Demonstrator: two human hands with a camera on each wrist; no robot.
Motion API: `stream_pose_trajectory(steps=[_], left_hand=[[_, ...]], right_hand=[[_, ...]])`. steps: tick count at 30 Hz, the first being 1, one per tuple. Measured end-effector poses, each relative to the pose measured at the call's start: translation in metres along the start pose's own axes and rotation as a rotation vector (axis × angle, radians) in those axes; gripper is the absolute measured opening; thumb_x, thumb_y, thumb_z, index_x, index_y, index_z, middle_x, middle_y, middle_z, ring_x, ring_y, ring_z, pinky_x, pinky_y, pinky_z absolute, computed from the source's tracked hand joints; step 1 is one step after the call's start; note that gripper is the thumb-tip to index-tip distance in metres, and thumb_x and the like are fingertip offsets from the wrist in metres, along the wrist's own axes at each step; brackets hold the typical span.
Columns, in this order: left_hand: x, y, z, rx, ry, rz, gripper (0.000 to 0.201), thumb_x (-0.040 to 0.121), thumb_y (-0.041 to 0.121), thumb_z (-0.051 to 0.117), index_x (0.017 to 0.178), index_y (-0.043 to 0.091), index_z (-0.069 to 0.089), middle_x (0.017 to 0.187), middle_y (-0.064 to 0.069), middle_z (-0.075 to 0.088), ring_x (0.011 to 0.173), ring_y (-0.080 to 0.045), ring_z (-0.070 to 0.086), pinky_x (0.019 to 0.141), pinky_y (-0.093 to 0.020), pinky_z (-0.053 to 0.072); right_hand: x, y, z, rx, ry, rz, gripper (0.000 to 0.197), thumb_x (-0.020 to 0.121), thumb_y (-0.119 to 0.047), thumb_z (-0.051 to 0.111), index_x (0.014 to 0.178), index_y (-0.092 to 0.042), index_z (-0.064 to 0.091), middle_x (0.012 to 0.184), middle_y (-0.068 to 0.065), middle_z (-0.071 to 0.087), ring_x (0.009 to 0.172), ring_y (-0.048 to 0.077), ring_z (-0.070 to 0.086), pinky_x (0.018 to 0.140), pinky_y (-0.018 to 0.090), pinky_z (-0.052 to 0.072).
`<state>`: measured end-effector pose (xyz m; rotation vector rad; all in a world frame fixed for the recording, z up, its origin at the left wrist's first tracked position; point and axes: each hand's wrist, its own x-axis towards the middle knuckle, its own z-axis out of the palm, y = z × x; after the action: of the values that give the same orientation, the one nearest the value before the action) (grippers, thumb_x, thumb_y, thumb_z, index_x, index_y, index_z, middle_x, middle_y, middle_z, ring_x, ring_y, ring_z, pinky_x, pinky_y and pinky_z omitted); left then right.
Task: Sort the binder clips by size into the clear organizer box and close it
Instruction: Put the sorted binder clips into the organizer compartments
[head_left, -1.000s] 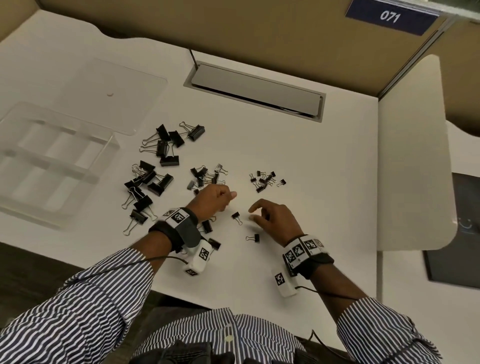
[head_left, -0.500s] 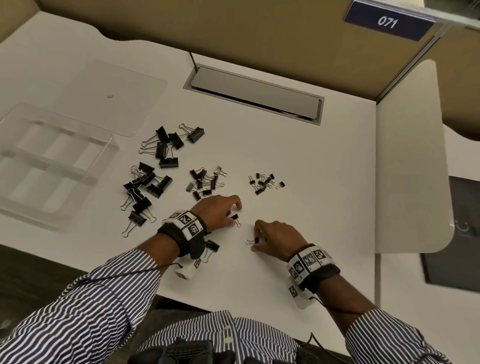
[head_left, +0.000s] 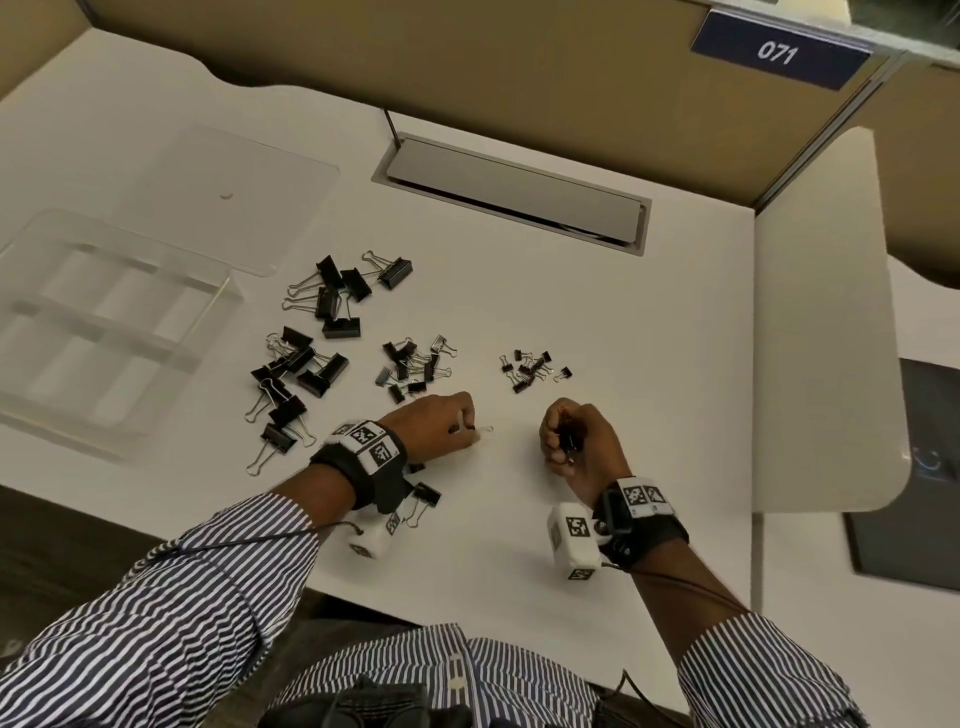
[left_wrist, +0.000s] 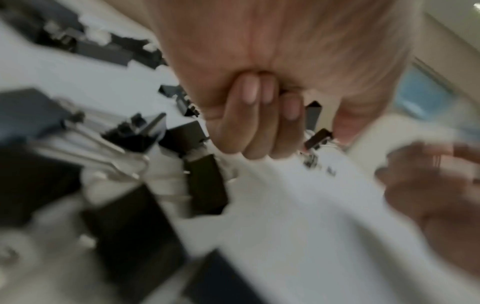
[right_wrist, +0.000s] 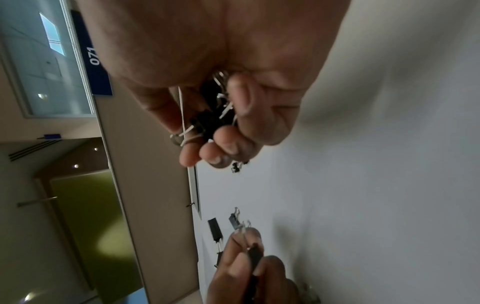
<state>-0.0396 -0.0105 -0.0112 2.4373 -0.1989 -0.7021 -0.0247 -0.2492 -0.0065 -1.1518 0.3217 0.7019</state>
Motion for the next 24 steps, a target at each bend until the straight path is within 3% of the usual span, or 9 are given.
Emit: stream_pose_trajectory(steps=[2,4,7,13,16,19,20,22,24], left_hand=[[-0.003,0.001,-0.002,-0.403,-0.019,-0.068,0.018,0.096,0.027,0.052,0.091,0.01,0.053,0.066,0.006,0.046,0.057,-0.011,0.039,0.05,-0.022,0.032],[-0.008,0.005,-0.008,-0.805,-0.127,-0.135,0.02,0.09,0.03,0.045,0.079,0.013,0.048,0.059,0.002,0.032,0.051,-0.014,0.02,0.044,-0.02,0.018],[-0.015,0.004,-0.017,-0.965,-0.169,-0.129,0.019,0.079,0.034,0.043,0.069,0.018,0.041,0.056,0.0,0.022,0.051,-0.014,0.009,0.044,-0.02,0.009],[-0.038,-0.022,-0.03,-1.02,0.002,-0.027,0.027,0.091,0.014,0.036,0.074,0.009,0.056,0.05,0.0,0.033,0.04,-0.011,0.02,0.039,-0.017,0.017],[-0.057,-0.045,-0.042,-1.026,0.099,-0.072,0.03,0.095,0.019,0.036,0.072,0.011,0.053,0.052,0.0,0.033,0.042,-0.012,0.022,0.043,-0.023,0.016],[-0.076,-0.071,-0.071,-0.768,0.227,-0.182,0.031,0.103,0.022,0.038,0.078,0.019,0.056,0.068,0.006,0.046,0.052,-0.005,0.043,0.053,-0.025,0.033],[-0.083,-0.084,-0.082,-0.677,0.293,-0.223,0.029,0.104,0.02,0.038,0.089,0.016,0.062,0.078,0.009,0.052,0.062,-0.003,0.049,0.062,-0.025,0.04],[-0.103,-0.114,-0.108,-0.504,0.401,-0.204,0.032,0.104,0.018,0.037,0.1,0.004,0.065,0.089,0.005,0.057,0.076,-0.011,0.051,0.074,-0.029,0.042],[-0.122,-0.146,-0.134,-0.411,0.489,-0.137,0.033,0.097,0.021,0.035,0.076,0.007,0.057,0.074,0.0,0.05,0.069,-0.015,0.042,0.069,-0.035,0.036]], right_hand=[[0.002,-0.003,0.006,-0.014,0.005,0.005,0.036,0.096,-0.032,0.038,0.072,-0.01,0.052,0.063,0.009,0.044,0.046,0.016,0.033,0.039,0.021,0.012],[0.007,-0.004,0.015,-0.072,0.025,0.036,0.042,0.099,-0.038,0.042,0.071,-0.01,0.055,0.062,0.007,0.048,0.045,0.015,0.036,0.038,0.021,0.014],[0.013,-0.005,0.036,-0.232,0.053,0.087,0.032,0.096,-0.031,0.048,0.071,-0.013,0.058,0.066,0.006,0.05,0.047,0.014,0.038,0.038,0.022,0.018],[0.026,-0.003,0.096,-0.501,0.012,0.117,0.024,0.095,-0.02,0.048,0.08,-0.009,0.064,0.064,0.005,0.055,0.048,0.014,0.042,0.041,0.021,0.024],[0.033,-0.001,0.133,-0.532,-0.048,0.117,0.023,0.094,-0.024,0.052,0.077,-0.012,0.062,0.064,0.005,0.053,0.048,0.014,0.042,0.043,0.023,0.023],[0.043,-0.003,0.175,-0.545,-0.105,0.133,0.023,0.092,-0.028,0.056,0.075,-0.015,0.064,0.064,0.004,0.051,0.049,0.014,0.041,0.045,0.025,0.021],[0.046,-0.005,0.191,-0.558,-0.121,0.139,0.024,0.092,-0.029,0.057,0.074,-0.015,0.064,0.063,0.004,0.051,0.049,0.014,0.041,0.045,0.025,0.021],[0.054,-0.006,0.224,-0.606,-0.157,0.127,0.027,0.092,-0.029,0.059,0.07,-0.014,0.062,0.061,0.005,0.051,0.047,0.014,0.041,0.045,0.024,0.021],[0.065,-0.006,0.261,-0.678,-0.184,0.093,0.029,0.092,-0.027,0.059,0.068,-0.012,0.059,0.06,0.006,0.05,0.047,0.015,0.04,0.046,0.023,0.022]])
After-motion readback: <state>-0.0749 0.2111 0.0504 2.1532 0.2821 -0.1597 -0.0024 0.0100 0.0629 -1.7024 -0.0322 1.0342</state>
